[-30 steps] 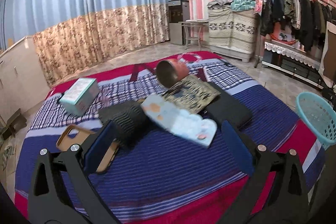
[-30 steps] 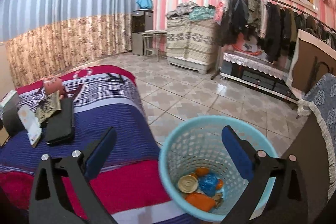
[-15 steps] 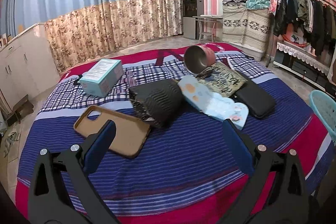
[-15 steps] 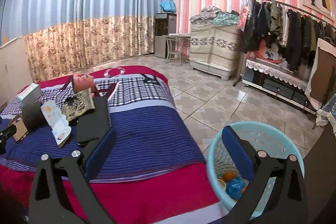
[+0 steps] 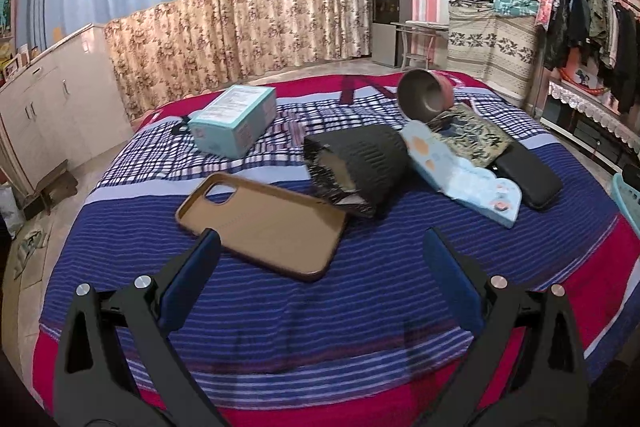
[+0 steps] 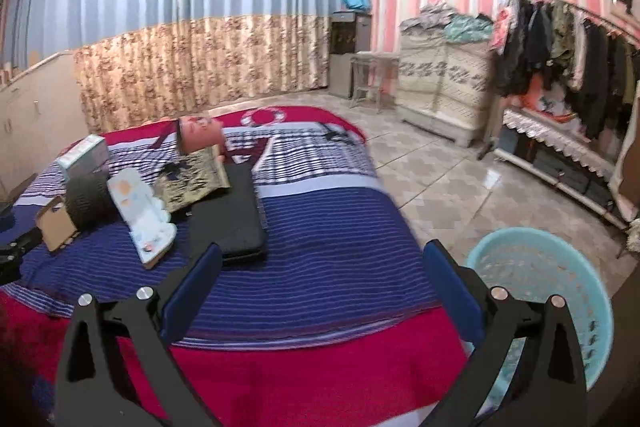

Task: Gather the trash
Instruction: 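Move both tools back over the cluttered bed, then grasp the blue-and-white picture booklet with the right tool and lift it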

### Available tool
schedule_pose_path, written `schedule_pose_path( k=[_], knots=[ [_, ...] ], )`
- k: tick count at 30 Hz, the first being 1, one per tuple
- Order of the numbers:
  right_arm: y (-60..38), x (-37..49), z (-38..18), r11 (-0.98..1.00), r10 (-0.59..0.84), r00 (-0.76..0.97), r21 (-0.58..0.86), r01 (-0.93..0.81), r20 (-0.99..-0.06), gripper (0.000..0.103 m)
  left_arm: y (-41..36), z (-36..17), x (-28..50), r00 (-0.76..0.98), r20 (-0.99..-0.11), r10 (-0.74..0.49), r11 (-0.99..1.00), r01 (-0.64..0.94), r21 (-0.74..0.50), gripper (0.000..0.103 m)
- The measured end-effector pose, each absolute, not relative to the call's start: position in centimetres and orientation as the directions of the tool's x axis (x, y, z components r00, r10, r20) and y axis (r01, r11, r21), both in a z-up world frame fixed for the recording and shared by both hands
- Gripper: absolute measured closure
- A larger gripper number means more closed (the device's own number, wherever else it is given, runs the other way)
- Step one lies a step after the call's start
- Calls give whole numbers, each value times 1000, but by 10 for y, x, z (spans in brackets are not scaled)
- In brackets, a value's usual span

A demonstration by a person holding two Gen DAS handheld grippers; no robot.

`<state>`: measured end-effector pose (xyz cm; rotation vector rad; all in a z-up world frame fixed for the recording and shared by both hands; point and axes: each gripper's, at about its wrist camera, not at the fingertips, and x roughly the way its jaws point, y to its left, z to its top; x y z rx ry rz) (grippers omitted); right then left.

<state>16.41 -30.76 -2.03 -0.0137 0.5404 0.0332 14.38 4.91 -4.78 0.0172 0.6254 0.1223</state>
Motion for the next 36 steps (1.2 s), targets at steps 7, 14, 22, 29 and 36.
schedule_pose_path(
  k=[7,14,22,29,36],
  knots=[
    [-271,180,-30,992,113,827,9,-129,-551,5,72,-52,146,791,-590,161,986,-161,54,6],
    [-213,201,-44,943,270,746,9,-333,-609,5,96,-51,147,782,-592,194,977,-206,48,6],
    [-161,227,-64,888,299,676,-63,-456,-674,6,116,-57,145,765,-609,211,972,-231,46,6],
    [-147,252,-74,862,316,620,-56,-504,-719,24,125,-59,147,756,-619,211,970,-241,37,6],
    [-142,257,-81,863,327,581,-15,-505,-746,46,116,-54,148,763,-613,206,974,-223,51,6]
  ],
)
